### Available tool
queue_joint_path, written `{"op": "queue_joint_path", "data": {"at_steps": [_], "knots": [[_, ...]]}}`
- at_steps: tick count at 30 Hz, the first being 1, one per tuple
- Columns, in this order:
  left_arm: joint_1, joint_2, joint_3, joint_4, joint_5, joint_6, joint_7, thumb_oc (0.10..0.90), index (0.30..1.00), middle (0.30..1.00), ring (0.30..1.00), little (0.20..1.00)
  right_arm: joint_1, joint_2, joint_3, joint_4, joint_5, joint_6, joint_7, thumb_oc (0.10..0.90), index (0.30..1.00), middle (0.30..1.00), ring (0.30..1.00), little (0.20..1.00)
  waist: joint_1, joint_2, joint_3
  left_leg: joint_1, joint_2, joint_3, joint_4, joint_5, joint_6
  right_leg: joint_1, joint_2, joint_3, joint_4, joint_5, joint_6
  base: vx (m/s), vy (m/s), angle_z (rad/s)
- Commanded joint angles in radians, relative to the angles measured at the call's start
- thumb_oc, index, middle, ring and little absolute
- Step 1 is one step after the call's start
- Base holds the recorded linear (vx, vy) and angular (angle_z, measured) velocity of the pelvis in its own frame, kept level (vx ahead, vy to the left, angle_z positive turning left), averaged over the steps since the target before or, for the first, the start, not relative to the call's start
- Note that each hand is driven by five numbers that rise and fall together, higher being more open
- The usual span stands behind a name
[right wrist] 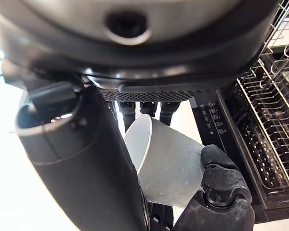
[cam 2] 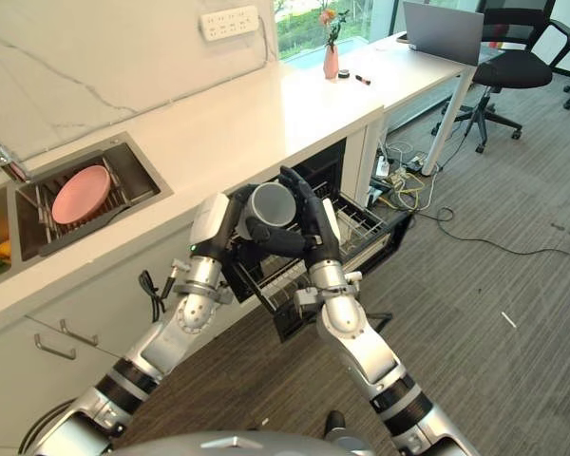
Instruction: Place the dishes in the dishwasher.
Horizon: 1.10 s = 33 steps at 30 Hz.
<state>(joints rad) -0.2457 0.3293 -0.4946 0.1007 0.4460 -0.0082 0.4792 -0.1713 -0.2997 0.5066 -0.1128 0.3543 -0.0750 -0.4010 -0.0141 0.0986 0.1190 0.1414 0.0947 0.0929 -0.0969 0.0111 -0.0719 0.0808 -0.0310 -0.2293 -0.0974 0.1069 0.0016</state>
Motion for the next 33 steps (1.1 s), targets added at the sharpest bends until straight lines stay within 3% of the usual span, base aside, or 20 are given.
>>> {"op": "queue_joint_path", "data": {"at_steps": [1, 13, 14, 15, 16, 17, 33], "knots": [[-0.150, 0.015, -0.092, -0.054, 0.085, -0.082, 0.014, 0.400, 0.300, 0.300, 0.300, 0.300, -0.178, 0.110, 0.046, -0.032, -0.053, -0.078, 0.021, 0.400, 0.300, 0.300, 0.300, 0.300, -0.005, -0.085, -0.054, -0.007, 0.035, 0.097, 0.010, -0.011, -0.028, 0.076, -0.111, 0.089, 0.010, -0.140, 0.144, -0.01, 0.015, 0.05], [-0.088, 0.039, -0.055, -0.048, 0.106, -0.073, 0.034, 0.400, 0.300, 0.300, 0.300, 0.300, -0.124, 0.080, -0.006, -0.089, -0.145, -0.091, -0.013, 0.400, 0.300, 0.300, 0.300, 0.300, -0.005, -0.089, -0.053, -0.012, 0.028, 0.098, 0.010, -0.014, -0.024, 0.068, -0.111, 0.087, 0.010, -0.134, 0.148, 0.00, 0.003, 0.01], [-0.080, 0.038, -0.051, -0.046, 0.101, -0.071, 0.035, 0.513, 0.469, 0.469, 0.469, 0.469, -0.122, 0.079, -0.011, -0.095, -0.148, -0.093, -0.018, 0.400, 0.300, 0.300, 0.300, 0.300, -0.004, -0.089, -0.052, -0.012, 0.028, 0.098, 0.010, -0.014, -0.024, 0.068, -0.111, 0.088, 0.010, -0.134, 0.148, 0.00, 0.000, 0.00], [-0.073, 0.039, -0.046, -0.046, 0.098, -0.070, 0.036, 0.731, 0.796, 0.796, 0.796, 0.796, -0.120, 0.079, -0.014, -0.104, -0.149, -0.096, -0.023, 0.400, 0.300, 0.300, 0.300, 0.300, -0.005, -0.089, -0.052, -0.011, 0.027, 0.098, 0.010, -0.015, -0.023, 0.067, -0.112, 0.088, 0.010, -0.133, 0.148, 0.00, 0.000, 0.00], [-0.073, 0.039, -0.046, -0.046, 0.098, -0.070, 0.036, 0.731, 0.796, 0.796, 0.796, 0.796, -0.120, 0.079, -0.014, -0.104, -0.149, -0.096, -0.023, 0.400, 0.300, 0.300, 0.300, 0.300, -0.005, -0.089, -0.052, -0.011, 0.027, 0.098, 0.010, -0.015, -0.023, 0.067, -0.112, 0.088, 0.010, -0.133, 0.148, 0.00, 0.000, 0.00], [-0.059, 0.042, -0.037, -0.047, 0.095, -0.067, 0.037, 0.800, 0.900, 0.900, 0.900, 0.900, -0.117, 0.076, -0.020, -0.117, -0.154, -0.098, -0.028, 0.400, 0.300, 0.300, 0.300, 0.300, -0.004, -0.089, -0.052, -0.010, 0.028, 0.099, 0.010, -0.016, -0.023, 0.067, -0.112, 0.089, 0.010, -0.133, 0.148, 0.00, 0.000, 0.00], [0.131, 0.074, 0.168, -0.052, 0.042, -0.022, 0.112, 0.800, 0.900, 0.900, 0.900, 0.900, -0.059, 0.038, -0.152, -0.241, -0.239, -0.129, -0.164, 0.400, 0.300, 0.300, 0.300, 0.300, 0.003, -0.086, -0.040, -0.013, 0.030, 0.102, 0.010, -0.014, -0.024, 0.056, -0.111, 0.092, 0.010, -0.126, 0.150, 0.00, 0.000, 0.00]]}}
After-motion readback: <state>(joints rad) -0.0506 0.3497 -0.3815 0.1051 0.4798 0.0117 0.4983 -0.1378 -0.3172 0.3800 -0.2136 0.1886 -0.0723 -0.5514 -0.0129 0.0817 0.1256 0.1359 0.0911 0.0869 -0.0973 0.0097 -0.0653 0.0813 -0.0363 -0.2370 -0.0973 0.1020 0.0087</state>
